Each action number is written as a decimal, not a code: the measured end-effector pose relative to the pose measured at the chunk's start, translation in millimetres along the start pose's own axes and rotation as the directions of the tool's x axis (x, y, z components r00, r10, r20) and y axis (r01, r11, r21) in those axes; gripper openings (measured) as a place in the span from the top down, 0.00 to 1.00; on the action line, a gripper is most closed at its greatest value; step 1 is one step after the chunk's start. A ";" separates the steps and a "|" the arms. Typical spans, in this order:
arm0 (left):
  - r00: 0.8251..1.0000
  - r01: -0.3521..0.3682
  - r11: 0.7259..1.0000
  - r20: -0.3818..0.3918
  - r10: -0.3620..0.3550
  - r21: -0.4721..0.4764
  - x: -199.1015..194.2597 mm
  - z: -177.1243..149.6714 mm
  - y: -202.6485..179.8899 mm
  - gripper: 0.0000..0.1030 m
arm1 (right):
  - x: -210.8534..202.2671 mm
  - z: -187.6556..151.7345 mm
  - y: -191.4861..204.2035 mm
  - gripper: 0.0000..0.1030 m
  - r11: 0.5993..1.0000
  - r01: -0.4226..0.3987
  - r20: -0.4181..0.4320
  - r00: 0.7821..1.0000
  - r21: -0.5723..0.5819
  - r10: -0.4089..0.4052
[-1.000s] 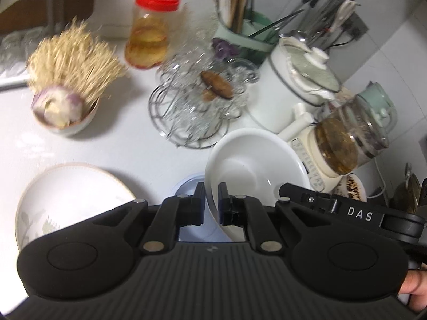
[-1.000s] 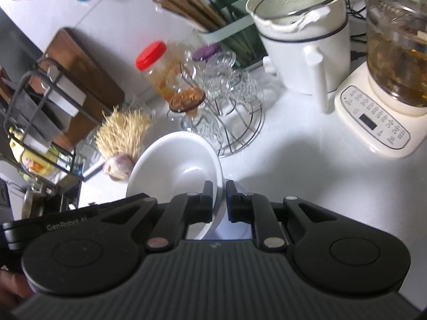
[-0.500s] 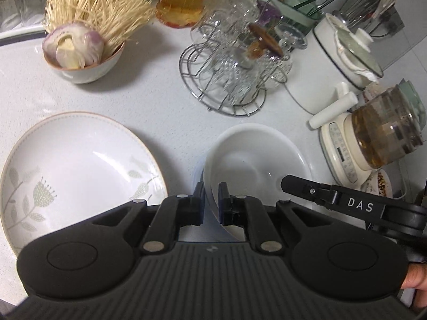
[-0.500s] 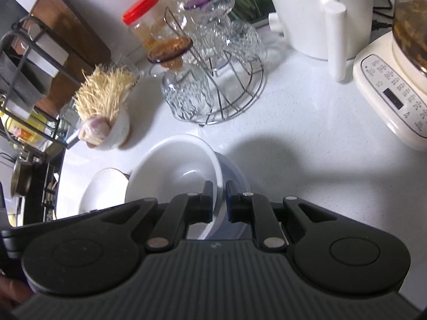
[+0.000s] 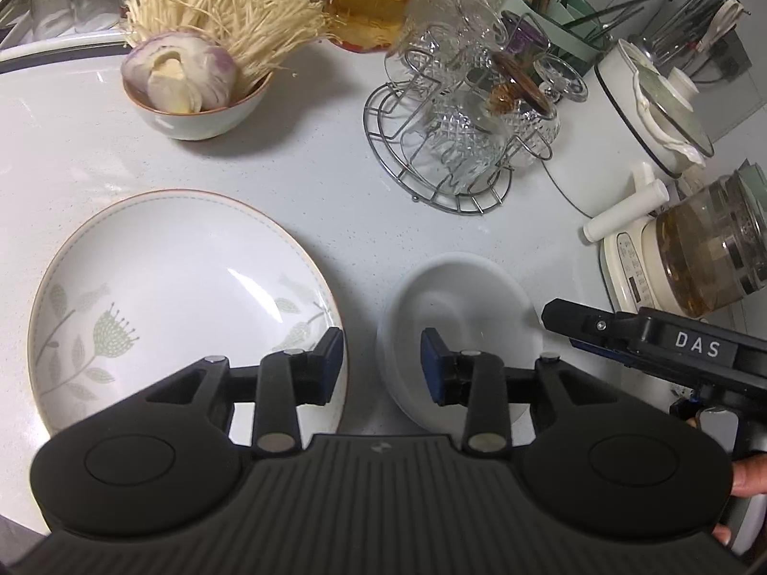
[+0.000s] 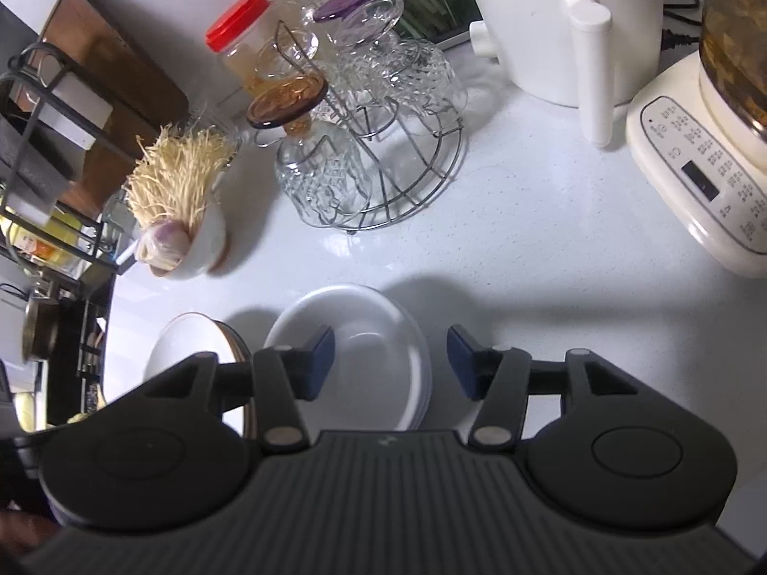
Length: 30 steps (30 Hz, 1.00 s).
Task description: Organize plates and bowls
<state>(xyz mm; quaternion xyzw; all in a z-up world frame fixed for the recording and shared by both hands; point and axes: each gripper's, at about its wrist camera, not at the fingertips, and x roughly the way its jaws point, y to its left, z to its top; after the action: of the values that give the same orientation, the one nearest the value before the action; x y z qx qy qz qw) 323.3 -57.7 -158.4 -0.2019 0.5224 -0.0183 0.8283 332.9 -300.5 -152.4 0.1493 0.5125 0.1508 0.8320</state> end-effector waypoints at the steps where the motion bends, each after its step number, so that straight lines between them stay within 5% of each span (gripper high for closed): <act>1: 1.000 0.001 1.000 -0.002 -0.001 -0.003 -0.6 -0.7 0.8 0.60 | 0.8 0.0 -0.6 0.47 1.000 0.005 0.000 1.000 0.003 -0.005; 17: 1.000 0.023 1.000 0.021 -0.023 0.004 -4.0 -3.5 -1.3 0.59 | 38.1 -22.0 -21.7 0.48 0.991 0.001 -0.083 0.997 0.135 0.010; 30: 0.999 0.031 1.000 -0.024 -0.031 0.004 1.2 -5.6 -1.8 0.59 | 52.8 -30.7 -31.3 0.76 0.972 -0.032 -0.125 0.990 0.231 0.063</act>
<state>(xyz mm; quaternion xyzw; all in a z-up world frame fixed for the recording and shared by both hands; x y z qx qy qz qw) 319.2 -61.4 -160.8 -0.2078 0.5290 -0.0348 0.8221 331.0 -304.8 -220.8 0.2459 0.5764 0.1202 0.7700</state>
